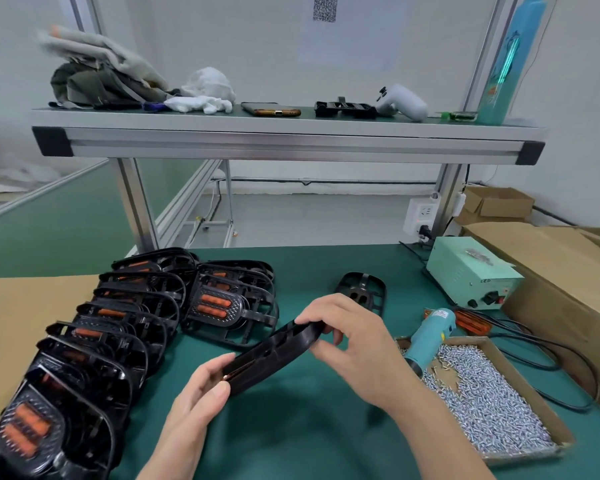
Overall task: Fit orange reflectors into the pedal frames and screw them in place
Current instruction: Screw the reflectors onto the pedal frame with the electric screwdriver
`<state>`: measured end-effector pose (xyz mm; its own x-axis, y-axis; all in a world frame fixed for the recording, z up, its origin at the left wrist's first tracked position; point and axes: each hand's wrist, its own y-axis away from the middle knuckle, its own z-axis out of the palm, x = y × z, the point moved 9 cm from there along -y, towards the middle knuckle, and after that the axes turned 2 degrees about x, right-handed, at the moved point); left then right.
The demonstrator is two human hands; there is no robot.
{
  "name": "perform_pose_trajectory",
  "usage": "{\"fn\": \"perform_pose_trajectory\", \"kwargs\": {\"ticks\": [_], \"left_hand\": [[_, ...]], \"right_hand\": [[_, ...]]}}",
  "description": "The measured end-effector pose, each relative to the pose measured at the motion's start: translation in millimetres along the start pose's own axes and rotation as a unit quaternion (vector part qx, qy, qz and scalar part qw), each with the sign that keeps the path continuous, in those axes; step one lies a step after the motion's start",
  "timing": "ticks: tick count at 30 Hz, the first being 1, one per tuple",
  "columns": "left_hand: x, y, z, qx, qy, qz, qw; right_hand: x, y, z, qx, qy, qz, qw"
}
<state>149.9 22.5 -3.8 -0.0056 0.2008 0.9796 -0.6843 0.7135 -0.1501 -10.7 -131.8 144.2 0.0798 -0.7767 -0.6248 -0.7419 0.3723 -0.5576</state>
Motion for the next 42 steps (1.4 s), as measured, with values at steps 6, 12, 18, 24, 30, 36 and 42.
{"fn": "perform_pose_trajectory", "kwargs": {"ticks": [6,12,18,24,30,36,42], "left_hand": [[2.4,-0.6,-1.0,0.021,0.023,0.015,0.999],[17.9,2.9,-6.9,0.125,0.07,0.03,0.989],[22.8,15.3,-7.0,0.139,-0.037,0.052,0.988],[13.8,16.4,-15.7,0.175,-0.119,0.012,0.977],[13.0,14.1,-14.7,0.173,-0.181,-0.006,0.968],[18.1,2.3,2.5,0.132,-0.279,-0.003,0.951],[16.4,-20.1,10.1,0.116,-0.348,-0.012,0.93]], "right_hand": [[7.4,-5.7,-4.7,0.034,-0.018,0.012,0.999],[56.4,-14.7,10.0,0.072,-0.096,0.215,0.969],[92.4,-19.9,66.4,0.044,-0.166,0.357,0.918],[109.7,-26.1,88.7,0.046,-0.115,0.394,0.911],[110.6,-35.4,94.5,0.068,-0.113,0.388,0.912],[100.4,-39.6,110.8,0.063,-0.142,0.37,0.916],[98.5,-40.6,105.5,0.034,-0.175,0.374,0.91]]}}
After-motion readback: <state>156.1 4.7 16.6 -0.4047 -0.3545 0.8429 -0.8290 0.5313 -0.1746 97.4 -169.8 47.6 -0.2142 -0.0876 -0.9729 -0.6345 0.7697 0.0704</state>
